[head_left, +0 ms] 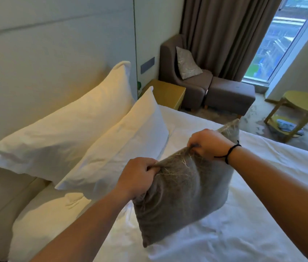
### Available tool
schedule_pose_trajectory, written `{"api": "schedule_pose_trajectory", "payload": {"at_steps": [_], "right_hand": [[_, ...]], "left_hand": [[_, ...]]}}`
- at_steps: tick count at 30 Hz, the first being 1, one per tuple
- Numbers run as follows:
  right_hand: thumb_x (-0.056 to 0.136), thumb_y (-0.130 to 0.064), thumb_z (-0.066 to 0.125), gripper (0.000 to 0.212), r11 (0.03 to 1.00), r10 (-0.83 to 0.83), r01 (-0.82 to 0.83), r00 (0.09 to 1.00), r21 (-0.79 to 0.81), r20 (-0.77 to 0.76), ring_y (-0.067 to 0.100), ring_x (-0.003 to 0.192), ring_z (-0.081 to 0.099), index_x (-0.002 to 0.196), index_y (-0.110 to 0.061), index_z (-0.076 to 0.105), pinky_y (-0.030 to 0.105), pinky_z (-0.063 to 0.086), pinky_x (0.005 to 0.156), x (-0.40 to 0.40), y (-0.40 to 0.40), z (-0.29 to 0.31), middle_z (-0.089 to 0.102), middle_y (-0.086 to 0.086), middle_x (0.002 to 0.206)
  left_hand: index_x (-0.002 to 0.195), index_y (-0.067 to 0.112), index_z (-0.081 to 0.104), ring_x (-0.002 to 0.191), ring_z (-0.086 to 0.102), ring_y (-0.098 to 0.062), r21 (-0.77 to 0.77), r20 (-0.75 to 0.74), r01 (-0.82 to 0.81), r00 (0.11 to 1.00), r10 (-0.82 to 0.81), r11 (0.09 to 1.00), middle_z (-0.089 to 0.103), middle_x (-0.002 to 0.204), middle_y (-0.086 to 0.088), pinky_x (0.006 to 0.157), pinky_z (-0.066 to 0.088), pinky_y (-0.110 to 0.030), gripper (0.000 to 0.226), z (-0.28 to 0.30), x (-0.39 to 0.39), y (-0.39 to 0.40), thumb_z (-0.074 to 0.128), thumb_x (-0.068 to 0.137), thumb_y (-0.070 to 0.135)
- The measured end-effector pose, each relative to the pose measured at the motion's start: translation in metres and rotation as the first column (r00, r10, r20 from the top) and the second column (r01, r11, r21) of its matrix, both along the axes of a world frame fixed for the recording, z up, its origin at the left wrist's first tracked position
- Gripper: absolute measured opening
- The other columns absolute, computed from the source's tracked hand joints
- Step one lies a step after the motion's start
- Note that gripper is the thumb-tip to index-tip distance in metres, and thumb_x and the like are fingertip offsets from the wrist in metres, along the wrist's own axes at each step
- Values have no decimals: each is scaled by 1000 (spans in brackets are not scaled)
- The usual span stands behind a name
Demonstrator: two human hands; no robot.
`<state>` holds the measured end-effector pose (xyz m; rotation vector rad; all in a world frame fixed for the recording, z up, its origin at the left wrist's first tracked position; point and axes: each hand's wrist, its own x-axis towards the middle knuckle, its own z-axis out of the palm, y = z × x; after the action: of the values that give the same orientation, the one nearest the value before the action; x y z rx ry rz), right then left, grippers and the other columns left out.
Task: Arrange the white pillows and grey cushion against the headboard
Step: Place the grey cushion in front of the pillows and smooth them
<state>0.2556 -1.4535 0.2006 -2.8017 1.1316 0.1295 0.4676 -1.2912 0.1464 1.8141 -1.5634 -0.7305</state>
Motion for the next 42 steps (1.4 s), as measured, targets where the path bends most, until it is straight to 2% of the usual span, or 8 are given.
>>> {"api": "schedule_pose_trajectory", "payload": {"at_steps": [7, 15, 21, 29, 32, 35, 38, 42], "right_hand": [[94, -31, 52, 23, 971, -22, -27, 980, -240, -198, 21, 100, 59, 110, -33, 68, 41, 48, 95, 153, -76, -14, 67, -5, 105], [96, -59, 39, 68, 746, -528, 401, 843, 532, 105, 38, 148, 0, 153, -38, 10, 55, 13, 118, 234, -29, -172, -6, -3, 164], [90, -63, 46, 75, 661, -625, 442, 771, 607, 120, 36, 148, 4, 153, -37, 13, 57, 15, 118, 241, -25, -160, -4, -3, 164], [89, -58, 53, 84, 736, -560, 394, 811, 551, 168, 32, 149, 7, 154, -22, 14, 54, 21, 117, 254, 9, -137, 5, 9, 163], [87, -55, 59, 81, 830, -440, 286, 864, 479, 246, 27, 147, 16, 152, -24, 22, 55, 27, 115, 262, 21, -123, 14, 6, 162], [88, -54, 58, 76, 886, -336, 198, 897, 419, 288, 25, 148, 16, 151, -28, 24, 53, 24, 116, 272, 27, -116, 17, 3, 161], [90, -52, 57, 71, 897, -267, 130, 922, 423, 281, 24, 149, 12, 150, -28, 28, 50, 21, 118, 282, 28, -112, 22, 0, 160], [90, -49, 57, 59, 868, -236, 73, 930, 490, 280, 22, 139, 36, 143, -27, 42, 42, 36, 110, 292, 28, -103, 41, -2, 151]], "left_hand": [[97, 27, 73, 81, 65, -13, 48, -8, -26, 1000, 27, 999, 72, 88, 8, 76, 54, -37, 20, -23, 92, -65, 54, 97, 31], [150, 34, 26, 147, 19, -32, 300, 424, -267, 897, 123, 916, 22, 162, -5, 116, 22, -51, 76, -112, 204, -49, 50, 86, 67], [153, 32, 16, 134, 47, -28, 460, 104, -280, 960, 262, 843, 41, 154, 1, 99, 46, -42, 85, -137, 243, -16, 66, 87, 51], [145, 34, 33, 113, 61, -32, 458, 330, -293, 933, 146, 839, 61, 130, -3, 85, 53, -40, 61, -105, 238, 12, 58, 89, 32], [98, 35, 62, 87, 66, -30, 498, 392, -319, 912, 118, 806, 68, 94, 0, 63, 50, -35, 27, -86, 241, 30, 56, 81, 15], [58, 19, 41, 61, 47, -33, 524, 461, -398, 876, 143, 753, 45, 61, -3, 54, 31, -34, 23, -76, 247, 50, 48, 74, 4], [58, 25, 38, 64, 27, -29, 482, 450, -414, 873, 187, 772, 33, 66, -10, 55, 28, -43, 25, -67, 258, 61, 43, 69, 3], [90, 25, 68, 87, 63, -21, 364, 456, -459, 847, 275, 811, 68, 94, 4, 78, 55, -36, 16, -47, 279, 62, 52, 88, 23]]}}
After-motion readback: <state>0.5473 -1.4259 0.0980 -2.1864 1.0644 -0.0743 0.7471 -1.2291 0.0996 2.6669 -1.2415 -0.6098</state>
